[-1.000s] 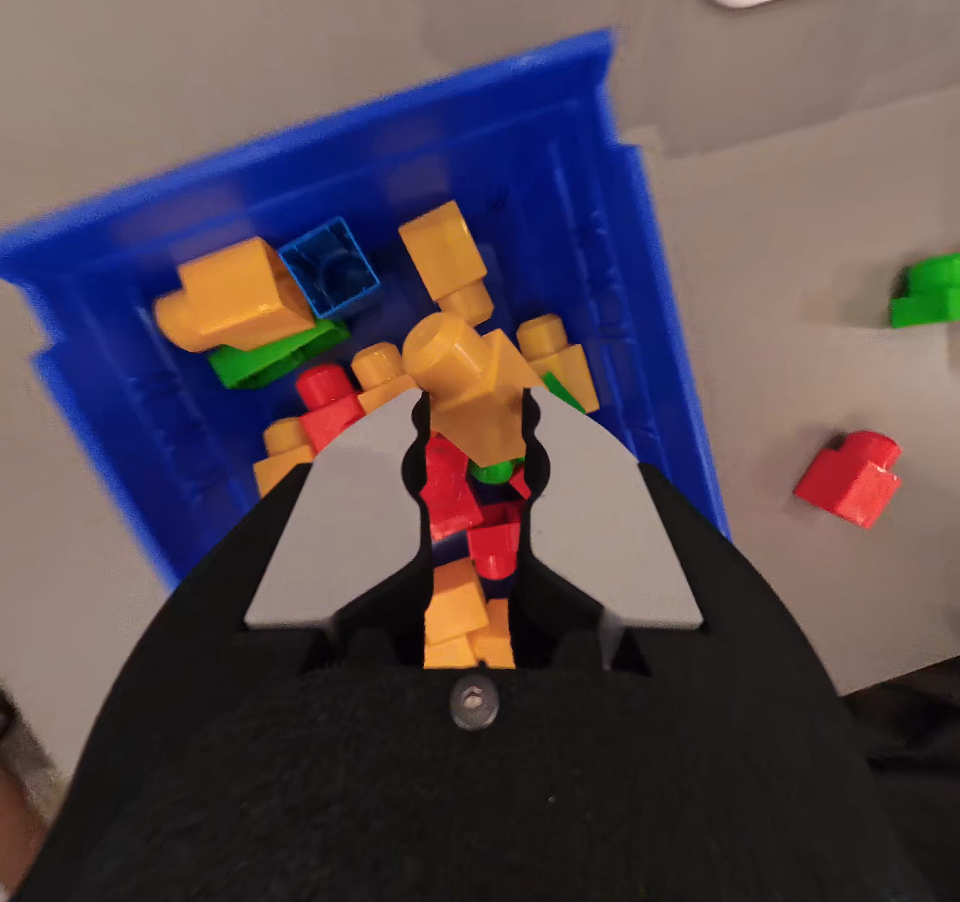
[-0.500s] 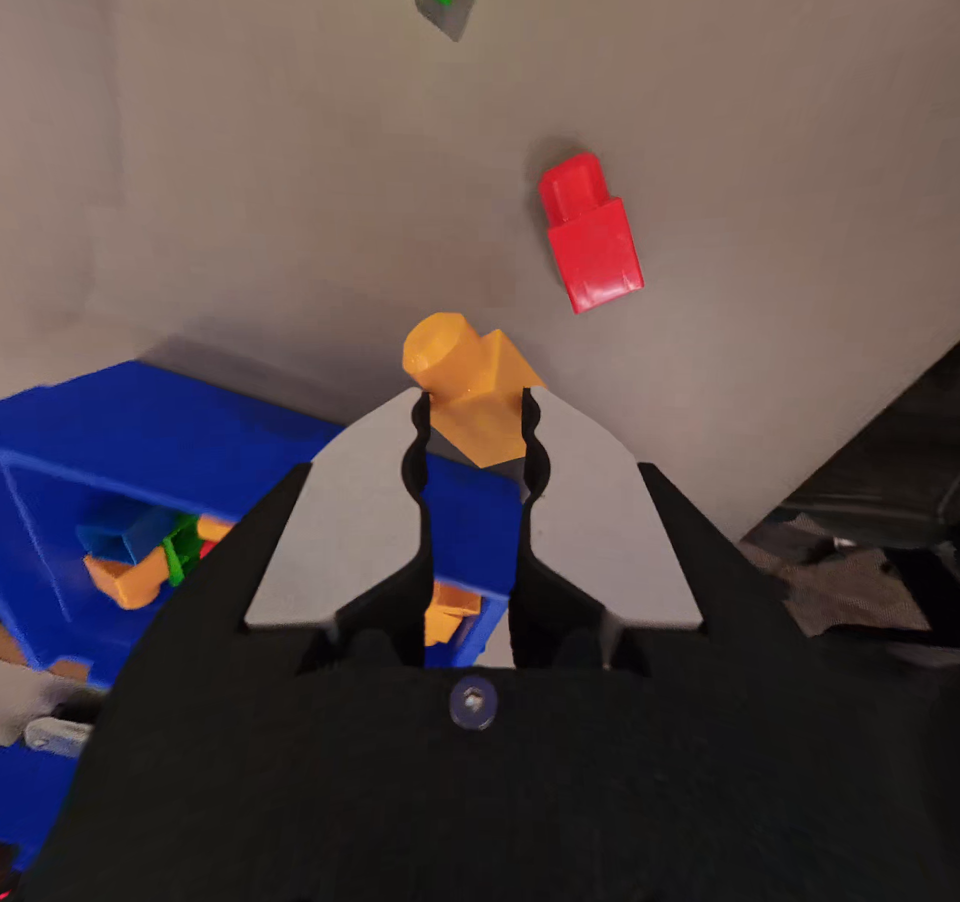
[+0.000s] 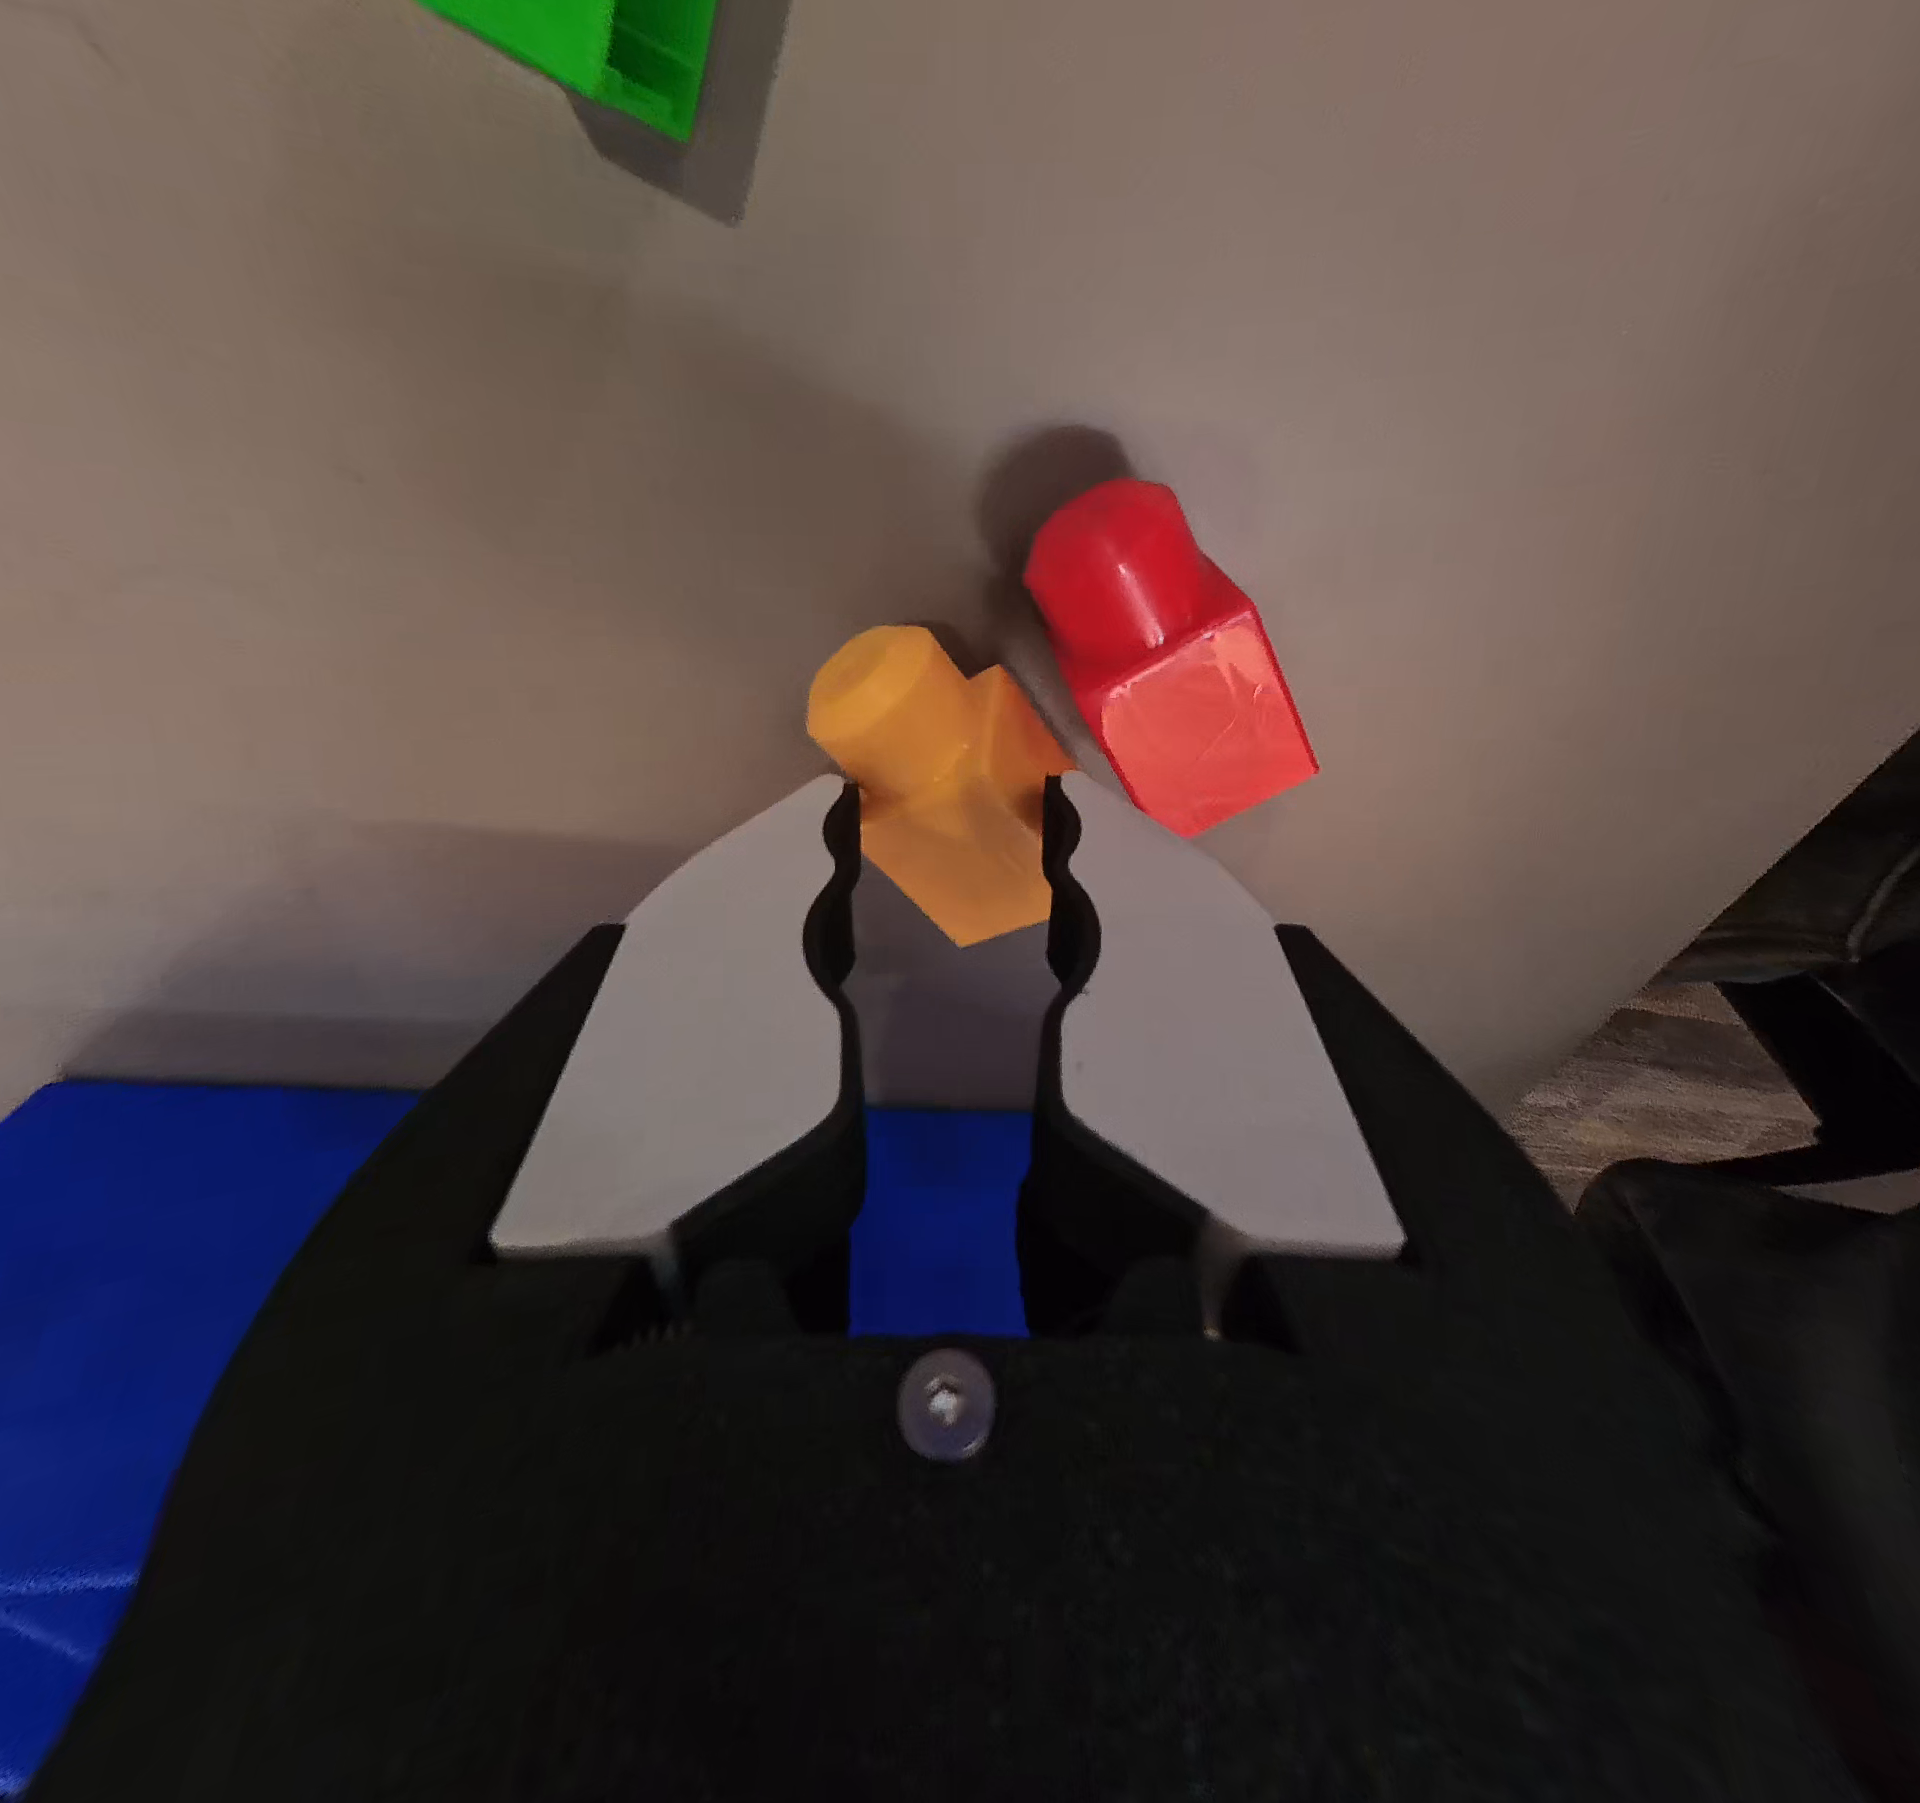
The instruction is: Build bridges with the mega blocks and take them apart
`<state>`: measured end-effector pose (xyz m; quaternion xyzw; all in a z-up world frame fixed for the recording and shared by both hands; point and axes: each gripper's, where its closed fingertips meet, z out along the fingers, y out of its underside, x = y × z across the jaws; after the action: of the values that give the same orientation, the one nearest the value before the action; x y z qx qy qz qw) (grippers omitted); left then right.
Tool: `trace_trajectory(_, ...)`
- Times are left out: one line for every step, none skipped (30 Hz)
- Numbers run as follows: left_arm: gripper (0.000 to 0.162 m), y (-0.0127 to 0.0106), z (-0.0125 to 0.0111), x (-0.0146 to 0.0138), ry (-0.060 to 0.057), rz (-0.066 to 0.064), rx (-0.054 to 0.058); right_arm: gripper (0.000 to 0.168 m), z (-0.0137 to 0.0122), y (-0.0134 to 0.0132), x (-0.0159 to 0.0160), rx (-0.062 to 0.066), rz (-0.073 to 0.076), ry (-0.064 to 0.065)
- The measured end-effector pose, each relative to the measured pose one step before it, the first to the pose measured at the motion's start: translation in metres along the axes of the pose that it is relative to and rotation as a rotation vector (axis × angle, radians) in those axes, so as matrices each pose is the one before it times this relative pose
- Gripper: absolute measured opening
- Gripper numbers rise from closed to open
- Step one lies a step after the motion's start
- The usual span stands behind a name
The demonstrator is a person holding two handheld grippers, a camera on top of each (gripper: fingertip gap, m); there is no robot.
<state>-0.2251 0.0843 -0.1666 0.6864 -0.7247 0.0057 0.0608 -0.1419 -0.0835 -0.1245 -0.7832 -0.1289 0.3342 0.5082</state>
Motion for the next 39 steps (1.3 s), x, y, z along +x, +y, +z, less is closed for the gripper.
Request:
trace_trajectory(0.033, -0.00113, 0.00108, -0.00113, 0.0024, -0.0013, 0.0025, 0.029, 0.00008, 0.00007, -0.00009, -0.0008, 0.0001, -0.0005)
trace_trajectory(0.033, -0.00149, -0.00017, -0.00011, 0.0066, -0.0001, 0.0068, 0.029, 0.00006, 0.0002, 0.00006, -0.001, 0.0009, -0.001)
trace_trajectory(0.033, -0.00111, -0.00068, 0.00113, 0.0103, 0.0032, 0.0077, 0.029, 0.00005, 0.00008, 0.00002, -0.0008, 0.0012, -0.0009)
trace_trajectory(0.033, -0.00016, -0.00059, 0.0022, 0.0154, 0.0056, 0.0022, 0.029, 0.00006, 0.00007, -0.00005, -0.0006, 0.0011, -0.0015)
trace_trajectory(0.034, 0.00085, -0.00016, 0.0016, 0.0113, 0.0043, -0.0021, 0.029, 0.00011, 0.00005, 0.00002, -0.0009, 0.0016, -0.0011)
trace_trajectory(0.034, 0.00138, 0.00021, 0.00072, 0.0063, 0.001, -0.0047, 0.029, 0.00011, 0.00019, 0.00007, -0.0013, 0.0017, -0.0009)
trace_trajectory(0.038, 0.00171, 0.00048, 0.00119, 0.0105, 0.0003, -0.0051, 0.029, 0.00004, 0.0001, -0.00006, -0.0009, 0.0014, -0.0014)
trace_trajectory(0.046, 0.00088, 0.00068, 0.00257, 0.0189, 0.0009, 0.0013, 0.029, 0.00007, 0.00004, 0.00003, -0.0005, 0.0012, -0.0008)
trace_trajectory(0.051, -0.00018, 0.00034, 0.00313, 0.0227, -0.001, 0.0084, 0.029, -0.00007, 0.00007, 0.00002, -0.0004, 0.0012, -0.001)
trace_trajectory(0.051, -0.0008, -0.0005, 0.00307, 0.0221, -0.0014, 0.0154, 0.029, -0.00001, 0.0001, -0.00008, -0.0006, 0.0014, -0.0011)
trace_trajectory(0.053, -0.0004, -0.00147, 0.00184, 0.0119, -0.0027, 0.0172, 0.029, 0.00002, 0.0, 0.00008, -0.0003, 0.0015, -0.0008)
trace_trajectory(0.056, 0.00106, -0.00311, -0.00147, -0.0114, -0.0102, 0.0141, 0.029, -0.00004, 0.00001, 0.00004, 0.0, 0.0014, -0.0008)
trace_trajectory(0.06, 0.00144, -0.00527, -0.00347, -0.0263, -0.0208, 0.02, 0.029, -0.00004, 0.00007, -0.00001, 0.0001, 0.0012, -0.0003)
trace_trajectory(0.061, -0.00011, -0.0073, -0.00218, -0.0261, -0.0293, 0.0387, 0.029, -0.00003, 0.0, 0.00016, 0.0001, 0.0012, 0.0)
trace_trajectory(0.062, -0.00257, -0.00909, 0.00123, -0.0196, -0.03, 0.066, 0.029, -0.00008, 0.00001, -0.0001, -0.0002, 0.0009, -0.0009)
trace_trajectory(0.066, -0.00401, -0.00962, 0.00439, -0.0193, -0.0281, 0.0861, 0.029, 0.00007, 0.00009, -0.00002, -0.0004, 0.0006, -0.0005)
trace_trajectory(0.074, -0.00395, -0.00863, 0.0033, -0.0437, -0.0374, 0.0922, 0.029, -0.00001, 0.00009, 0.00007, -0.0005, 0.0006, -0.0004)
trace_trajectory(0.089, -0.00193, -0.00679, 0.00001, -0.0766, -0.0532, 0.0867, 0.029, 0.00002, 0.00005, -0.00008, -0.0008, 0.0005, -0.0008)
trace_trajectory(0.1, 0.00191, -0.00437, -0.00136, -0.0949, -0.066, 0.0708, 0.029, 0.00004, 0.00014, -0.00006, -0.0008, 0.0004, -0.001)
trace_trajectory(0.106, 0.00539, -0.0019, -0.00049, -0.0923, -0.0763, 0.0597, 0.029, 0.0001, 0.00011, -0.00004, -0.0009, 0.0011, -0.0009)
trace_trajectory(0.111, 0.0064, -0.00006, 0.00255, -0.0681, -0.0768, 0.0577, 0.029, 0.00023, 0.00026, 0.0, -0.0024, 0.0017, -0.0018)
trace_trajectory(0.115, 0.00662, 0.00093, 0.00569, -0.0386, -0.0633, 0.0583, 0.029, 0.00008, 0.00022, -0.00014, -0.0016, 0.0018, -0.0025)
trace_trajectory(0.114, 0.00664, 0.00216, 0.0075, -0.0162, -0.0414, 0.0537, 0.029, -0.00019, -0.00007, -0.00016, 0.0008, 0.0016, -0.003)
trace_trajectory(0.117, 0.00641, 0.0037, 0.00638, -0.0108, -0.0235, 0.04, 0.029, -0.00024, -0.00039, 0.00007, 0.0023, 0.002, -0.0017)
trace_trajectory(0.119, 0.00634, 0.00526, 0.00378, -0.0136, -0.0132, 0.0214, 0.029, -0.00002, -0.00009, 0.00001, 0.0008, 0.003, -0.002)
trace_trajectory(0.119, 0.00571, 0.00626, 0.00178, -0.0104, -0.0081, 0.0047, 0.029, 0.00003, 0.00004, -0.00008, -0.0009, 0.0019, -0.0023)
trace_trajectory(0.118, 0.00416, 0.00629, 0.00209, 0.0061, -0.0101, -0.0025, 0.029, 0.00011, 0.00023, -0.00023, -0.0017, 0.0001, -0.0023)
trace_trajectory(0.118, 0.00281, 0.00617, 0.00303, 0.0233, -0.0142, -0.0104, 0.029, 0.00008, 0.00021, -0.00008, -0.0017, -0.0008, -0.0003)
trace_trajectory(0.118, 0.00091, 0.0055, 0.00063, 0.0143, -0.0111, -0.0117, 0.029, 0.00006, 0.00023, -0.00011, -0.0016, -0.0019, 0.001)
trace_trajectory(0.116, -0.00032, 0.00495, -0.00269, -0.0055, 0.0034, -0.007, 0.029, -0.00001, 0.0002, -0.00005, -0.0006, -0.0025, 0.0021)
trace_trajectory(0.117, 0.00024, 0.00475, -0.00392, -0.0144, 0.0094, -0.0161, 0.029, 0.00018, 0.00009, 0.00008, -0.0009, -0.002, 0.0021)
trace_trajectory(0.117, 0.0, 0.00413, -0.00314, -0.0084, 0.0045, -0.0201, 0.029, 0.00021, 0.00025, -0.0001, -0.0018, -0.0015, 0.0002)
trace_trajectory(0.117, -0.00052, 0.00325, -0.00062, 0.0053, 0.0031, -0.0161, 0.029, 0.00007, 0.00008, 0.00014, -0.0009, -0.0002, 0.0011)
trace_trajectory(0.117, -0.00054, 0.00224, 0.00019, 0.0066, 0.0015, -0.0155, 0.029, -0.00005, -0.00004, 0.00014, 0.0002, 0.0004, 0.0008)
trace_trajectory(0.115, -0.00085, 0.00136, -0.00006, 0.0005, 0.0028, -0.0103, 0.029, 0.00004, 0.00001, 0.00006, 0.0001, 0.0009, -0.0004)
trace_trajectory(0.114, -0.00018, 0.00103, 0.0006, -0.0003, 0.0074, -0.0104, 0.029, -0.00004, 0.00002, 0.00009, -0.0001, 0.0013, -0.0004)
trace_trajectory(0.113, 0.00052, 0.00118, 0.00089, -0.0005, 0.006, -0.0144, 0.029, 0.00008, -0.00013, 0.00005, 0.0001, 0.0014, -0.0003)
trace_trajectory(0.113, 0.00074, 0.00133, 0.00149, 0.005, 0.0033, -0.0125, 0.029, 0.00011, 0.00016, 0.00011, -0.0011, 0.0015, -0.0008)
trace_trajectory(0.111, 0.00049, 0.00104, 0.0024, 0.0122, 0.0, -0.0068, 0.029, 0.00001, 0.00019, -0.00012, -0.0011, 0.0005, -0.0014)
